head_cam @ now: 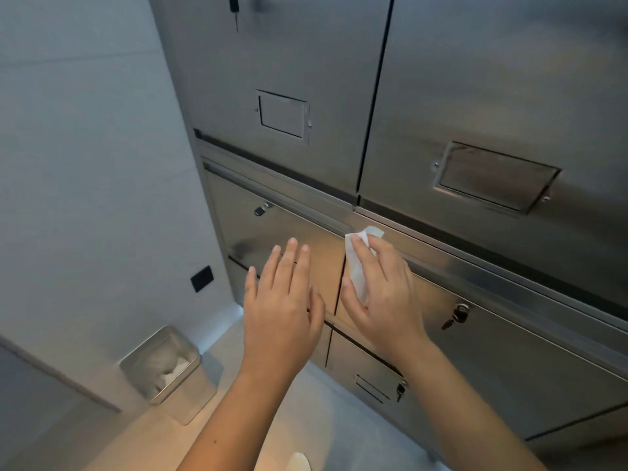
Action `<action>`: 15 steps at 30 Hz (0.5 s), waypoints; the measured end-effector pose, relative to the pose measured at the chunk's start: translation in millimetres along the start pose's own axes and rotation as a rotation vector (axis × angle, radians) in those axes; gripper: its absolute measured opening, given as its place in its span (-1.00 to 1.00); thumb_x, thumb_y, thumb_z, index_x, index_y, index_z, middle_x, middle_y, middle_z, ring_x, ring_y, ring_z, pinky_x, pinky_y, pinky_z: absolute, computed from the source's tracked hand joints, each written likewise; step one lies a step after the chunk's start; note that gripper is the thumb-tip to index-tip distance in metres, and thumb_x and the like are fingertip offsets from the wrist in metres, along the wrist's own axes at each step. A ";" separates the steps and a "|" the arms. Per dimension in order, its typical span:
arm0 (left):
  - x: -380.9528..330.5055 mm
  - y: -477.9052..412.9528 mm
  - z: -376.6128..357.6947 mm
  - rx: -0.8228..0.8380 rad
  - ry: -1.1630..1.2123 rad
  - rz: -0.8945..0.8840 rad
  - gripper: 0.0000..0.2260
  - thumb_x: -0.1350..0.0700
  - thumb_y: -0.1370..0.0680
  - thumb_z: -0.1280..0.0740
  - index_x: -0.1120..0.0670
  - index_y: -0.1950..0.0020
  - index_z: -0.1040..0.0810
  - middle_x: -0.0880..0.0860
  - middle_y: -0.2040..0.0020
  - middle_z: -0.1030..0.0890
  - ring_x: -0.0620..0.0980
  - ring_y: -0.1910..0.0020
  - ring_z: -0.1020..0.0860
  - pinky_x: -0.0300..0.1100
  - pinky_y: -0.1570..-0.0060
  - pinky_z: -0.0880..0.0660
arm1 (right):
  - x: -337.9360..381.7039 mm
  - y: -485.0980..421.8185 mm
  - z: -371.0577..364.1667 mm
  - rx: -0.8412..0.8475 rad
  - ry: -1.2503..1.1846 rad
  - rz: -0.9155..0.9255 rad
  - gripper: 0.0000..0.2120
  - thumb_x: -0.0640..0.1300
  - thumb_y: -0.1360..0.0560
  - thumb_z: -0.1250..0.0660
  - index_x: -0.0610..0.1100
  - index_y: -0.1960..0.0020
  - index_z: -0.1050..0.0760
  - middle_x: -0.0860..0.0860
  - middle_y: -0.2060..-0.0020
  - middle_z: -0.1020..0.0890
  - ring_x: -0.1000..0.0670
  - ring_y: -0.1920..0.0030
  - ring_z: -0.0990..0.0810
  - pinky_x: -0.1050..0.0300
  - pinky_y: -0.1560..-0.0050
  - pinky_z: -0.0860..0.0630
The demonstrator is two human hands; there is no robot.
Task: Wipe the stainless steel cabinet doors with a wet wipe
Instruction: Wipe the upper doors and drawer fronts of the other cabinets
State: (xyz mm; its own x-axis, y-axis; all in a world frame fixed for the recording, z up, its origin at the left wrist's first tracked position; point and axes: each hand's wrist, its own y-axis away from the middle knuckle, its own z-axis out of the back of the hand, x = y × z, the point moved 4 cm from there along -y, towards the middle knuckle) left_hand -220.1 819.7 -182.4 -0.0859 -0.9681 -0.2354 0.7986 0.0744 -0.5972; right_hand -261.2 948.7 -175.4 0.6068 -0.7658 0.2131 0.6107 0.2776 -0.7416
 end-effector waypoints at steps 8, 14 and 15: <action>18.7 -106.0 -23.8 -0.036 0.007 -0.131 -0.61 0.13 -0.51 -0.19 0.23 -0.31 -0.47 0.19 -0.31 -0.48 0.15 -0.30 -0.44 0.17 -0.24 -0.33 | -37.4 -83.9 -40.2 -0.119 0.005 -0.065 -0.55 -0.07 -0.49 -0.17 -0.29 -0.30 -0.40 -0.21 -0.11 -0.50 -0.04 -0.10 -0.41 0.13 -0.08 -0.36; 21.4 -166.3 -28.6 -0.127 0.059 -0.199 -0.59 0.12 -0.52 -0.14 0.23 -0.31 -0.46 0.18 -0.33 -0.46 0.14 -0.33 -0.42 0.14 -0.26 -0.31 | -47.9 -131.6 -49.8 -0.181 0.013 -0.050 -0.53 -0.07 -0.49 -0.17 -0.32 -0.30 -0.40 -0.24 -0.12 -0.51 -0.06 -0.13 -0.41 0.10 -0.09 -0.35; 22.1 -172.4 -28.4 -0.142 0.070 -0.207 -0.59 0.12 -0.52 -0.14 0.23 -0.31 -0.46 0.17 -0.33 -0.46 0.13 -0.33 -0.41 0.12 -0.27 -0.29 | -48.3 -136.3 -49.9 -0.190 0.021 -0.050 -0.53 -0.07 -0.49 -0.17 -0.32 -0.30 -0.40 -0.25 -0.12 -0.51 -0.07 -0.14 -0.41 0.08 -0.09 -0.37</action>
State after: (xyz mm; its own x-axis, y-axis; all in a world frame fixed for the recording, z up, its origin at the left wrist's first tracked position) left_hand -376.6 792.3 -106.4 -0.2835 -0.9478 -0.1462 0.6687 -0.0861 -0.7385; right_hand -399.1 919.0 -116.3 0.5666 -0.7880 0.2407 0.5311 0.1260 -0.8379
